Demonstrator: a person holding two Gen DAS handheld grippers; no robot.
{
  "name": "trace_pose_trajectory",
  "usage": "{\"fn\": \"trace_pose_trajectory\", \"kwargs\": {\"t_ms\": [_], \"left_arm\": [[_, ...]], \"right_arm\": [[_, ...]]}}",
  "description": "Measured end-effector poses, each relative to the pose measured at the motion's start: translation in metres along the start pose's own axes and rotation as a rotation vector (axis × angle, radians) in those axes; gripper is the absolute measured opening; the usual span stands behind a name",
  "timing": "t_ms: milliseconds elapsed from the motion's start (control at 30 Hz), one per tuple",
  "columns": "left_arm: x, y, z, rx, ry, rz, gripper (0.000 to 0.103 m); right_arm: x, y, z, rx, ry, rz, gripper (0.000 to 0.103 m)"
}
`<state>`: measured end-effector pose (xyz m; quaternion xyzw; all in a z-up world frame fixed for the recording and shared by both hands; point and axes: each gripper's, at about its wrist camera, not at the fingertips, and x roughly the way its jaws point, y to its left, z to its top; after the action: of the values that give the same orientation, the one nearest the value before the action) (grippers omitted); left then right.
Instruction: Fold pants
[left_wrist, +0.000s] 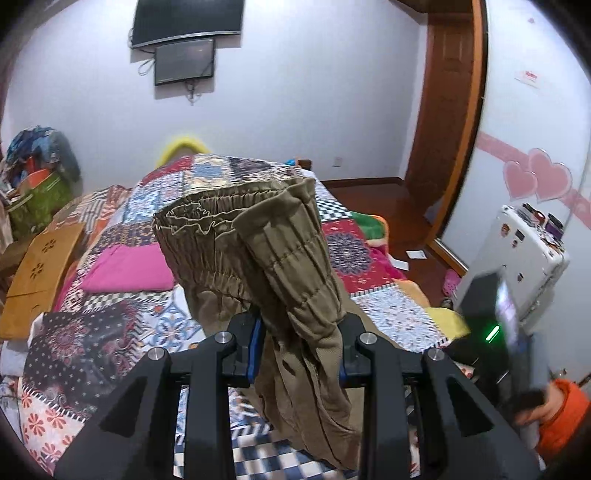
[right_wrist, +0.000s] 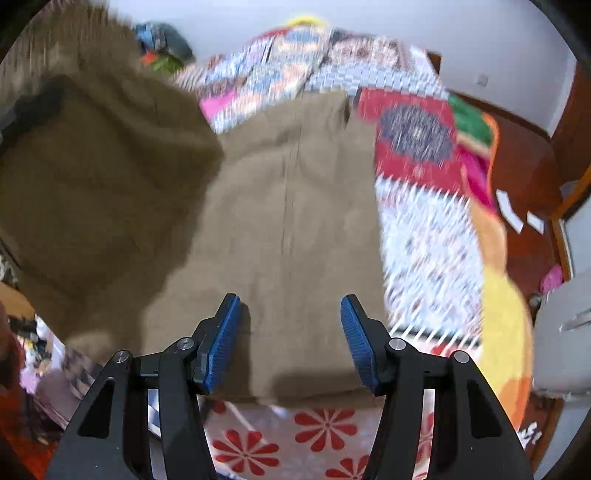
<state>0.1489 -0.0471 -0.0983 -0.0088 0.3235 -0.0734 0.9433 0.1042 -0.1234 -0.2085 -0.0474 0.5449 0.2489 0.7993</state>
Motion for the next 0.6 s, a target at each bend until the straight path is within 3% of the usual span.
{"fn": "trace_pose_trajectory", "kwargs": {"t_ms": [267, 600], "left_arm": [[0.02, -0.022, 0.008, 0.011, 0.048, -0.078, 0.028], [0.056, -0.053, 0.015, 0.076, 0.124, -0.148, 0.028]], "right_arm": [[0.0, -0.014, -0.006, 0.071, -0.025, 0.057, 0.053], [-0.044, -0.055, -0.032, 0.153, -0.145, -0.067, 0.053]]}}
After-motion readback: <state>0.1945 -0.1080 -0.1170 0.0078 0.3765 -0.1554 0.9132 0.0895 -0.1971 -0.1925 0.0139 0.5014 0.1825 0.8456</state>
